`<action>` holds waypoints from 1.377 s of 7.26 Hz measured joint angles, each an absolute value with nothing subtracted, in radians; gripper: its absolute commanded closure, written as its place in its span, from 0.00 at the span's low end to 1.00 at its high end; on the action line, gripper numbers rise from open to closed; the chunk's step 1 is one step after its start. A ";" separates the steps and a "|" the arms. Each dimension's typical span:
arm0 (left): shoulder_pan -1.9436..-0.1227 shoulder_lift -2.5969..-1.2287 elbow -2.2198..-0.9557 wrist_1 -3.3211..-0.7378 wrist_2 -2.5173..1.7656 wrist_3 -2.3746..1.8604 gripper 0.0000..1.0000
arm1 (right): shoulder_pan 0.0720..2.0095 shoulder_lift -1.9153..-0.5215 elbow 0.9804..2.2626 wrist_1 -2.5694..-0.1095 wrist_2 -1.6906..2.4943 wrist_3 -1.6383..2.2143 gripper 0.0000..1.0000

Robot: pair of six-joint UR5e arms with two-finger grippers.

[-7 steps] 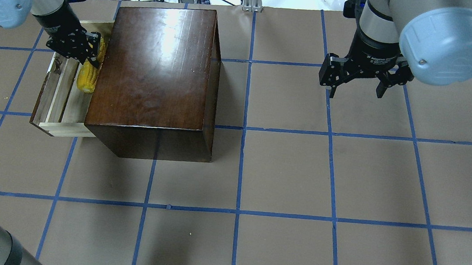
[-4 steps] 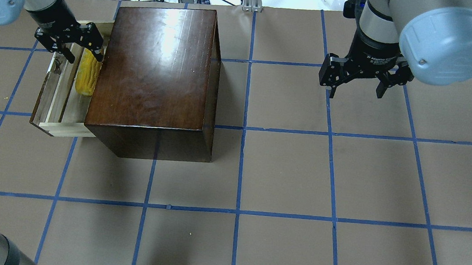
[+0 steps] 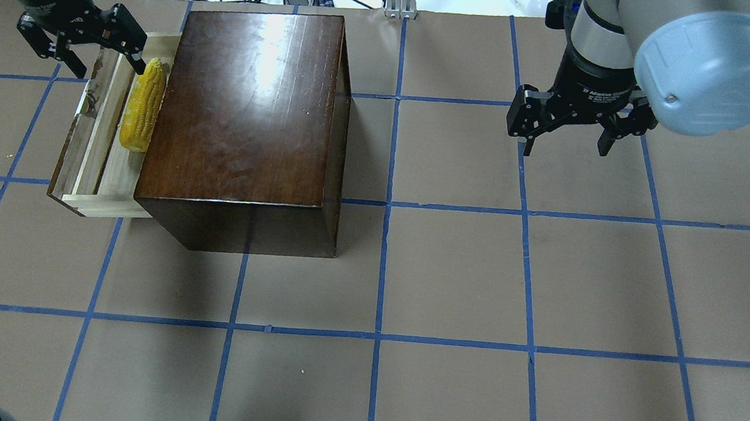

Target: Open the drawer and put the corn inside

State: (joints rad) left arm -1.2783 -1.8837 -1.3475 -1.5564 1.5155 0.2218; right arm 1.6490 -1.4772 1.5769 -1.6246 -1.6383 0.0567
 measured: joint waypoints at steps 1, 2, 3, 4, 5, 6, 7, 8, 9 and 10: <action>-1.295 -1.865 -1.296 -1.608 1.521 0.220 0.00 | 1.649 -1.477 1.577 -1.625 -1.638 0.057 0.00; -1.337 -1.849 -1.259 -1.636 1.536 0.220 0.00 | 1.649 -1.477 1.577 -1.624 -1.638 0.057 0.00; -1.393 -1.837 -1.245 -1.648 1.567 0.218 0.00 | 1.649 -1.477 1.577 -1.625 -1.638 0.057 0.00; -1.440 -1.831 -1.244 -1.657 1.596 0.215 0.00 | 1.649 -1.477 1.577 -1.624 -1.638 0.057 0.00; -1.469 -1.825 -1.248 -1.671 1.611 0.206 0.00 | 1.649 -1.477 1.577 -1.625 -1.638 0.057 0.00; -1.484 -1.814 -1.252 -1.684 1.614 0.186 0.00 | 1.649 -1.477 1.577 -1.625 -1.638 0.057 0.00; -1.500 -1.800 -1.263 -1.692 1.610 0.150 0.00 | 1.649 -1.477 1.577 -1.625 -1.638 0.057 0.00; -1.525 -1.782 -1.291 -1.693 1.609 0.095 0.00 | 1.649 -1.477 1.577 -1.626 -1.638 0.057 0.00; -1.550 -1.763 -1.328 -1.689 1.613 0.042 0.00 | 1.649 -1.477 1.577 -1.625 -1.638 0.057 0.00; -1.565 -1.745 -1.364 -1.684 1.616 0.006 0.00 | 1.649 -1.477 1.577 -1.625 -1.638 0.057 0.00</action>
